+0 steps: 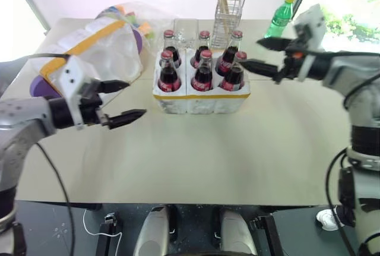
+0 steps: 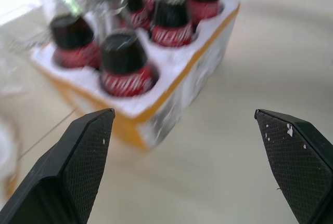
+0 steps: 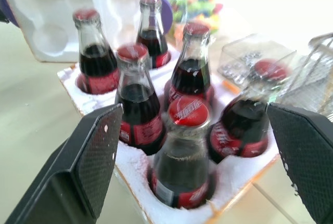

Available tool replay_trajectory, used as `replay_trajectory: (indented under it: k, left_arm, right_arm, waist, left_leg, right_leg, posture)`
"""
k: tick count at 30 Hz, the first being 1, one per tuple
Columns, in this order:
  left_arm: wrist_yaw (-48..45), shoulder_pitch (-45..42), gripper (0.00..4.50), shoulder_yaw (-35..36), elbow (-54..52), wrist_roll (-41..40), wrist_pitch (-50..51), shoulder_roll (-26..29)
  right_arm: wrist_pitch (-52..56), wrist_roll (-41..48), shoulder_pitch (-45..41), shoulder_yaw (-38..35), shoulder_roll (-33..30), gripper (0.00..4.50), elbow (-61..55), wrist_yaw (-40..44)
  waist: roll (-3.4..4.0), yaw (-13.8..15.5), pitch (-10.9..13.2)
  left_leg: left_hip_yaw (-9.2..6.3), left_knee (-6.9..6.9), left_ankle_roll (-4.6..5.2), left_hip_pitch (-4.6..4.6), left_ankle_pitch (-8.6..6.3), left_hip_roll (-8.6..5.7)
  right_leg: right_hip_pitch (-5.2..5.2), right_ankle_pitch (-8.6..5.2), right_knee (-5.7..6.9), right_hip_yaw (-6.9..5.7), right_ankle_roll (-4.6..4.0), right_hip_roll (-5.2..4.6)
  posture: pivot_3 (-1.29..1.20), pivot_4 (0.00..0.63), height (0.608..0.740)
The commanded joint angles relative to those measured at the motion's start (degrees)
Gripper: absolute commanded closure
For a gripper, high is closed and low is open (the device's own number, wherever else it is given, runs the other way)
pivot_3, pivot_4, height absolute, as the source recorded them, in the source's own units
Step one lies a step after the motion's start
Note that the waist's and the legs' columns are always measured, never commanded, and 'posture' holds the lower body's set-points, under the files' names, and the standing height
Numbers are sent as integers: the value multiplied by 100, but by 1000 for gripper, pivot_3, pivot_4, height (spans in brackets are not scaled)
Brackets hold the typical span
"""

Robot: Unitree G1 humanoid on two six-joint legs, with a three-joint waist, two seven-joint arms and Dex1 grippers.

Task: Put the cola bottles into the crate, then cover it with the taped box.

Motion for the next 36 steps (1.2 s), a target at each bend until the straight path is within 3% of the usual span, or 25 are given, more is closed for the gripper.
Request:
replay_trajectory:
  k: [1,6,9,11,15,23,28,36]
  left_arm:
    - [-643,431,0,999,513,489,-212,695]
    - [-1651,1109,0,1451,2370,1556,-1099,1749]
    - [-1732,384,0,593,3956,1811,-1536,2434]
    - [-1751,-316,0,-69,4542,1881,-1681,2532]
    - [-1782,-2296,0,-1691,5837,2882,-2088,2097]
    - [-2097,-4760,0,-3140,8090,4297,-2802,1024]
    - [-1896,-5497,0,-3552,9120,4941,-3217,558]
    - [-1648,-5805,0,-3636,9775,5351,-3461,96]
  right_arm:
    - [-161,366,-108,-208,-371,25,-329,642]
    - [-205,957,5,-314,-590,25,-687,1389]
    - [-284,999,-60,-223,-511,25,-708,1424]
    - [-352,969,-104,-160,-493,25,-663,1451]
    - [-524,886,-237,-76,-431,25,-546,1418]
    - [-541,974,-107,-196,-381,25,-733,1222]
    - [-516,1037,46,-233,-340,25,-895,1067]
    - [-418,1228,206,-309,-309,25,-1122,744]
  waist:
    - [0,-4,0]
    - [1,-19,1]
    - [1,-8,1]
    - [0,7,1]
    - [-4,44,-2]
    - [-52,7,-5]
    - [-61,6,-3]
    - [-63,2,-3]
  left_leg:
    - [3,-11,-8,3,-4,-1]
    - [30,-52,-18,4,-1,6]
    - [39,-54,-20,-10,1,17]
    - [46,-51,-21,-15,1,16]
    - [71,-44,-7,-30,8,14]
    - [81,-15,-36,-71,31,-1]
    - [80,-5,-31,-76,29,2]
    - [75,33,-4,-88,11,18]
  right_leg:
    - [-3,0,-3,0,0,-2]
    - [-55,-2,-5,2,-6,-4]
    - [-83,-2,-1,0,-15,0]
    - [-85,0,-1,1,-16,-1]
    - [-76,3,5,3,-17,-3]
    - [-101,12,24,2,-9,4]
    - [-100,14,22,2,-4,0]
    - [-101,16,34,2,-2,-3]
  posture:
    - [0,150,736]
    - [0,150,736]
    - [0,150,736]
    - [0,150,736]
    - [0,150,736]
    - [0,150,736]
    - [0,150,736]
    - [0,150,736]
